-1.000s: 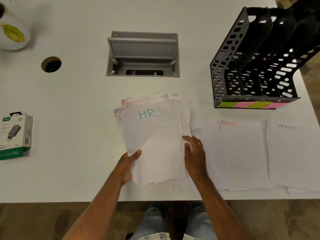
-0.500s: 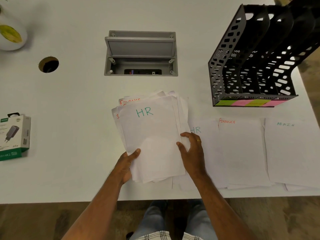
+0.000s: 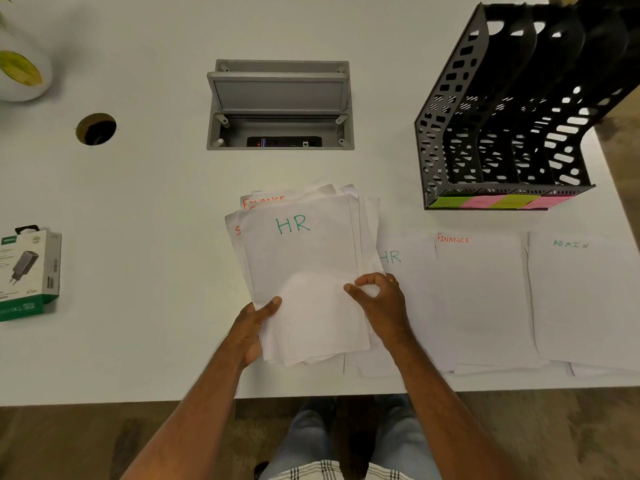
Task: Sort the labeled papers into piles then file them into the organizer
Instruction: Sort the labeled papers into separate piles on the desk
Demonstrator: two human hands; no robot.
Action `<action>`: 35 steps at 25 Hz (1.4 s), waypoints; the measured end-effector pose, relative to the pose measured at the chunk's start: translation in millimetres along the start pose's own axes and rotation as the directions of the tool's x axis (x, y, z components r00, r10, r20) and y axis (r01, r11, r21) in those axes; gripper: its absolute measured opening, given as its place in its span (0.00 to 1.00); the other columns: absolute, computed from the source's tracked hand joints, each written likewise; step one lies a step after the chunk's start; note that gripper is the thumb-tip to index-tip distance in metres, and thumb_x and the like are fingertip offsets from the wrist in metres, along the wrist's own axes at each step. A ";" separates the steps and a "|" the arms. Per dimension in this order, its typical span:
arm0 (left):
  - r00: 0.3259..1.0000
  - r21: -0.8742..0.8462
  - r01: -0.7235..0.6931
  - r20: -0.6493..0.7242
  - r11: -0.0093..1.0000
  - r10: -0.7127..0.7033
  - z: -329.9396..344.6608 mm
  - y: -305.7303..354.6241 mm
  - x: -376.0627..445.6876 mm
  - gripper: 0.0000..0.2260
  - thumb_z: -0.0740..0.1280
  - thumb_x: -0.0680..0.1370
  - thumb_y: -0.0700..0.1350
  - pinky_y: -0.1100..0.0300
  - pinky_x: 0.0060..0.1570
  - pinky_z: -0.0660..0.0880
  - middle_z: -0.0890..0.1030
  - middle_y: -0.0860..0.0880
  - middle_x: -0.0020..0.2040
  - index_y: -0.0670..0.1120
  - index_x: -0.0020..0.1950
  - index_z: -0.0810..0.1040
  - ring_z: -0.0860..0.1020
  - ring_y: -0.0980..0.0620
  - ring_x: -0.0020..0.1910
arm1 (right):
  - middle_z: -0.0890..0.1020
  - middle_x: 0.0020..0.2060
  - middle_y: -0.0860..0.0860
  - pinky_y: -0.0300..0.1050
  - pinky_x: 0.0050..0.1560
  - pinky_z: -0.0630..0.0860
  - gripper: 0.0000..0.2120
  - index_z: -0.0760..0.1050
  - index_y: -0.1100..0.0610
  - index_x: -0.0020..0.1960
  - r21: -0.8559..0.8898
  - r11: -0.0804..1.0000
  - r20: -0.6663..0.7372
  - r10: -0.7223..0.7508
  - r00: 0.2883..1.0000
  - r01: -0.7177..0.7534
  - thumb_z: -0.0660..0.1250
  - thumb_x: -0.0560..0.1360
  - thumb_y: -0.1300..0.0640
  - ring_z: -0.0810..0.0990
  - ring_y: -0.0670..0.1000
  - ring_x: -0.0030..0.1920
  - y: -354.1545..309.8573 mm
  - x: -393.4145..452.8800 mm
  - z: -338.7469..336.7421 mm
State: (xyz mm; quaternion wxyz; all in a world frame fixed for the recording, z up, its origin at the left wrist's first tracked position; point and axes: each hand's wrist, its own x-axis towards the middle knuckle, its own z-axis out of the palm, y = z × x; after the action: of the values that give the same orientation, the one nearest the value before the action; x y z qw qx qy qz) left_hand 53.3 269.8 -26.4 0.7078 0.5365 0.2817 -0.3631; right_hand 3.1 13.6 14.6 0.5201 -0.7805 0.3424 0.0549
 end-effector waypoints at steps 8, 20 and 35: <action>1.000 -0.025 0.009 0.021 1.000 -0.009 1.6 -1.6 -2.4 0.16 0.75 0.70 0.46 0.53 0.38 0.83 0.88 0.46 0.51 0.49 0.57 0.82 0.87 0.47 0.47 | 0.77 0.61 0.47 0.39 0.60 0.71 0.19 0.75 0.47 0.63 0.065 0.997 -0.091 -0.044 0.995 0.050 0.75 0.74 0.52 0.74 0.47 0.61 -3.7 -4.5 -6.1; 1.000 -0.004 0.001 0.015 1.000 -0.001 2.6 -5.0 -2.3 0.19 0.76 0.69 0.48 0.52 0.40 0.83 0.88 0.47 0.52 0.50 0.59 0.81 0.86 0.48 0.48 | 0.72 0.69 0.52 0.38 0.64 0.67 0.20 0.76 0.48 0.68 0.007 0.997 0.040 -0.077 0.996 0.077 0.71 0.77 0.57 0.70 0.51 0.69 -10.7 -0.6 -12.3; 1.000 -0.106 -0.013 -0.026 0.994 0.010 -9.7 -3.0 -1.1 0.20 0.75 0.72 0.46 0.48 0.49 0.83 0.86 0.45 0.58 0.48 0.63 0.80 0.84 0.44 0.56 | 0.81 0.51 0.52 0.45 0.52 0.76 0.09 0.71 0.52 0.59 -0.029 0.996 -0.478 -0.083 0.874 0.079 0.59 0.83 0.50 0.78 0.51 0.51 37.7 13.9 -87.2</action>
State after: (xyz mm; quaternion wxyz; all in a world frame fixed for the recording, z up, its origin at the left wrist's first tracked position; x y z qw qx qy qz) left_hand 50.1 279.0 -29.8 0.7336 0.5044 0.3067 -0.3367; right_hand -32.2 -75.5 18.7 0.4180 -0.7857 0.4269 -0.1601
